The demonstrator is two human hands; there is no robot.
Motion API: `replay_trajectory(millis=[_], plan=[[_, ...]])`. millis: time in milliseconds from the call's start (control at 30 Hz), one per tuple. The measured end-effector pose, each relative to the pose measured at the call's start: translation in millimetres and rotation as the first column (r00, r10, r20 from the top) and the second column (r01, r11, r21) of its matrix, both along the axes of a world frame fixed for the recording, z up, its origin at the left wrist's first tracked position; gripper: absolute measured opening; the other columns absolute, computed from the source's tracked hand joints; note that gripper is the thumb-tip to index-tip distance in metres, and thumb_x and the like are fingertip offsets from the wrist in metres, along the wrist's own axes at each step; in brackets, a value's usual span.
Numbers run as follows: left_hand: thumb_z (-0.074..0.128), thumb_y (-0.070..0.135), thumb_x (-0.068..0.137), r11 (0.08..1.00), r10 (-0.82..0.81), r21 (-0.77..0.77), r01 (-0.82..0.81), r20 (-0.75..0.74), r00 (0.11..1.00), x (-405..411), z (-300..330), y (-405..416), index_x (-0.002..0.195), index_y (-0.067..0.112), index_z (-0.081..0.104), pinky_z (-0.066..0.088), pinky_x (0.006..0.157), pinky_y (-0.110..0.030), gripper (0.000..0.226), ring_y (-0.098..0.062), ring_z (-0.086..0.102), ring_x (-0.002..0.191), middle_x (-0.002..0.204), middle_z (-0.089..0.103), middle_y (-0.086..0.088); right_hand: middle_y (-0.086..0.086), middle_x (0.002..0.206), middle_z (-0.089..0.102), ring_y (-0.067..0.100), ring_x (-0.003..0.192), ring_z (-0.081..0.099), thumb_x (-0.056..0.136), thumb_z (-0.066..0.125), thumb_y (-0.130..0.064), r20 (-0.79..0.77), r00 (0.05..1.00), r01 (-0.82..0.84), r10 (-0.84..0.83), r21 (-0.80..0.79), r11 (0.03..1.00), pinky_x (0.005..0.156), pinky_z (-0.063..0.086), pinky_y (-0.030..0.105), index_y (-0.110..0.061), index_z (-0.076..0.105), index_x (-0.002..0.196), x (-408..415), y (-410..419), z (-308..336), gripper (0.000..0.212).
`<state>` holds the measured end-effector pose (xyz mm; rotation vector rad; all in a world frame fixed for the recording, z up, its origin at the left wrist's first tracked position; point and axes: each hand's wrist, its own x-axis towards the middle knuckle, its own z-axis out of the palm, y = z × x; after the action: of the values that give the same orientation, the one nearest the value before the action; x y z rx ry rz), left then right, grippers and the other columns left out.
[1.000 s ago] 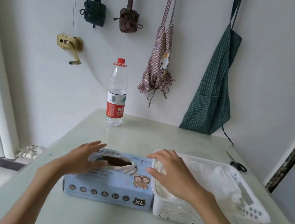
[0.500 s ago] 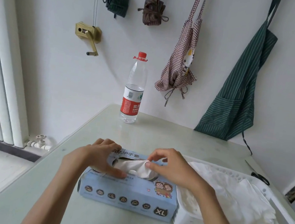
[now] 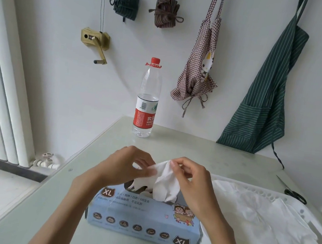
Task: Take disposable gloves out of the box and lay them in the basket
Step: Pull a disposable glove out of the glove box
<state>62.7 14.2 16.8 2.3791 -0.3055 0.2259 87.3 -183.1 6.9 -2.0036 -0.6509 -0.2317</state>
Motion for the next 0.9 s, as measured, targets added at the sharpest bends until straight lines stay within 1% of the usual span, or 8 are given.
replay_trajectory(millis=[100, 200, 300, 400, 567, 633, 767, 900], plan=[[0.065, 0.032, 0.088, 0.983, 0.075, -0.168, -0.074, -0.003, 0.997, 3.3, -1.4, 3.5, 0.09, 0.018, 0.073, 0.055, 0.085, -0.036, 0.017, -0.005, 0.069, 0.081, 0.086, 0.074, 0.008, -0.011, 0.071, 0.065, 0.006, 0.066, 0.058, 0.086, 0.058, -0.05, -0.009, 0.997, 0.072, -0.072, 0.05, 0.996, 0.06, 0.045, 0.021, -0.033, 0.066, 0.099, 0.4, -3.5, 4.2, 0.023], [0.059, 0.03, 0.092, 0.972, 0.056, -0.227, -0.059, -0.018, 0.998, 2.2, 0.1, 7.9, 0.092, 0.014, 0.074, 0.055, 0.084, -0.036, 0.022, -0.012, 0.07, 0.083, 0.086, 0.075, 0.004, -0.015, 0.101, 0.066, -0.002, 0.088, 0.061, 0.07, 0.065, -0.062, -0.222, 0.974, -0.051, 0.032, -0.081, 0.995, 0.072, 0.047, 0.015, -0.039, 0.053, 0.121, 1.7, -11.7, 9.8, 0.057], [0.052, 0.027, 0.096, 0.955, -0.003, -0.298, -0.008, -0.036, 0.999, -0.6, 2.8, 10.7, 0.09, 0.009, 0.072, 0.048, 0.07, -0.028, 0.027, -0.012, 0.063, 0.072, 0.08, 0.072, 0.0, -0.016, 0.098, 0.068, -0.003, 0.072, 0.057, 0.076, 0.075, -0.042, -0.24, 0.969, -0.098, 0.053, -0.178, 0.979, 0.068, 0.046, 0.01, -0.035, 0.065, 0.109, -0.7, -11.6, 12.2, 0.035], [0.05, 0.024, 0.097, 0.968, 0.022, -0.246, -0.039, -0.072, 0.997, 0.4, 0.1, 18.6, 0.089, 0.01, 0.071, 0.046, 0.073, -0.032, 0.026, -0.012, 0.058, 0.073, 0.081, 0.069, -0.003, -0.016, 0.08, 0.07, 0.0, 0.064, 0.054, 0.083, 0.07, -0.033, -0.167, 0.985, 0.037, -0.048, -0.068, 0.997, 0.063, 0.041, 0.009, -0.031, 0.073, 0.084, 1.3, -13.1, 17.7, 0.004], [0.06, 0.011, 0.091, 0.969, 0.202, -0.143, -0.204, -0.027, 0.979, 3.1, -1.9, 26.2, 0.098, 0.031, 0.065, 0.05, 0.095, -0.039, 0.022, -0.008, 0.065, 0.096, 0.104, 0.069, 0.011, -0.011, 0.078, 0.073, -0.002, 0.077, 0.066, 0.086, 0.068, -0.027, -0.254, 0.966, -0.029, 0.035, 0.03, 0.999, 0.071, 0.044, 0.015, -0.024, 0.071, 0.084, -2.5, -17.0, 26.8, 0.004], [0.065, 0.027, 0.087, 0.944, 0.276, -0.207, -0.258, 0.062, 0.959, -3.7, 10.7, 20.8, 0.095, 0.032, 0.066, 0.053, 0.09, -0.033, 0.009, -0.002, 0.065, 0.091, 0.099, 0.069, 0.016, -0.009, 0.071, 0.071, 0.003, 0.069, 0.064, 0.087, 0.067, -0.027, -0.201, 0.979, 0.044, -0.041, 0.01, 0.999, 0.065, 0.044, 0.018, -0.026, 0.069, 0.083, -4.0, -13.0, 25.6, 0.005], [0.066, 0.066, 0.062, 0.997, 0.048, -0.066, -0.05, -0.041, 0.998, -20.7, 27.8, -7.4, 0.101, 0.033, 0.061, 0.051, 0.08, -0.017, 0.052, 0.006, 0.062, 0.091, 0.099, 0.065, 0.022, -0.012, 0.069, 0.066, 0.003, 0.068, 0.061, 0.086, 0.066, -0.03, -0.045, 0.988, 0.147, -0.148, -0.021, 0.989, 0.061, 0.045, 0.017, -0.03, 0.068, 0.082, -9.7, -0.7, 21.6, 0.005], [0.073, 0.039, 0.079, 0.976, 0.143, 0.159, -0.149, 0.048, 0.989, -12.0, 17.5, -13.5, 0.09, 0.037, 0.054, 0.053, 0.083, -0.029, 0.023, 0.004, 0.062, 0.084, 0.088, 0.06, 0.027, -0.014, 0.07, 0.062, 0.002, 0.069, 0.056, 0.087, 0.064, -0.026, 0.063, 0.985, 0.166, -0.163, -0.047, 0.985, 0.064, 0.045, 0.02, -0.029, 0.068, 0.083, -13.7, -0.9, 25.8, 0.007]])
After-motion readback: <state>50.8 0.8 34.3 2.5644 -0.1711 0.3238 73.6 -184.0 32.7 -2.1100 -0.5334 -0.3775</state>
